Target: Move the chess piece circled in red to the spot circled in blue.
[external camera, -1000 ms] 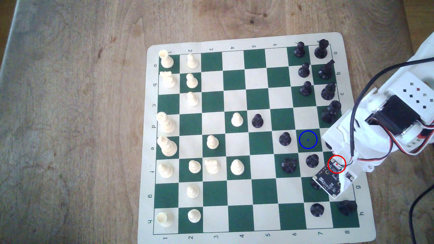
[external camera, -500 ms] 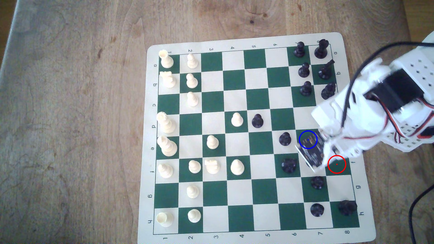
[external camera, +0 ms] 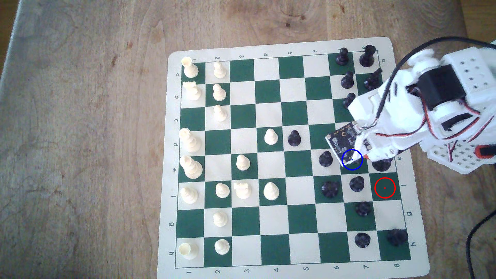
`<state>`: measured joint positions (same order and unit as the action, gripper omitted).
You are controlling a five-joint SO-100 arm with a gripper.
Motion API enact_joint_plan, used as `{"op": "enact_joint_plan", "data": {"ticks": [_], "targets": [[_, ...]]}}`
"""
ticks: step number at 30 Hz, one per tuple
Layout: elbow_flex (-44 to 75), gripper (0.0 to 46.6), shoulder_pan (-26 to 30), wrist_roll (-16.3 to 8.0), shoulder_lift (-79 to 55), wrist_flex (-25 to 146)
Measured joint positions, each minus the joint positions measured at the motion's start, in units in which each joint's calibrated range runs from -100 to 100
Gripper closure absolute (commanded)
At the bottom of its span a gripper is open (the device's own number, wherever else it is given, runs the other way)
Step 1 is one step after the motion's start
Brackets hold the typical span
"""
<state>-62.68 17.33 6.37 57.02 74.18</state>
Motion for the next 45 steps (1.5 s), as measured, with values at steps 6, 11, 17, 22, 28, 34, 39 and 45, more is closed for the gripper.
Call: {"op": "enact_joint_plan", "data": {"ticks": [6,11,17,22,28,34,39,45], "targets": [[-3.6,46.4,-0.4,0.0,-2.3,-5.2],[-3.7,46.4,-0.5,0.0,-3.4,-6.0],[-4.0,46.4,-0.5,0.3,-4.5,-6.0],[-5.4,46.2,-0.5,0.3,-5.4,-6.8],[-6.0,45.9,-0.5,0.3,-6.5,-8.9],[-6.0,44.6,-0.4,0.6,-8.0,-10.1],[-6.3,35.1,-0.3,0.6,-8.0,-10.5],[-7.1,32.1,-0.4,0.6,-7.1,-9.6]]}}
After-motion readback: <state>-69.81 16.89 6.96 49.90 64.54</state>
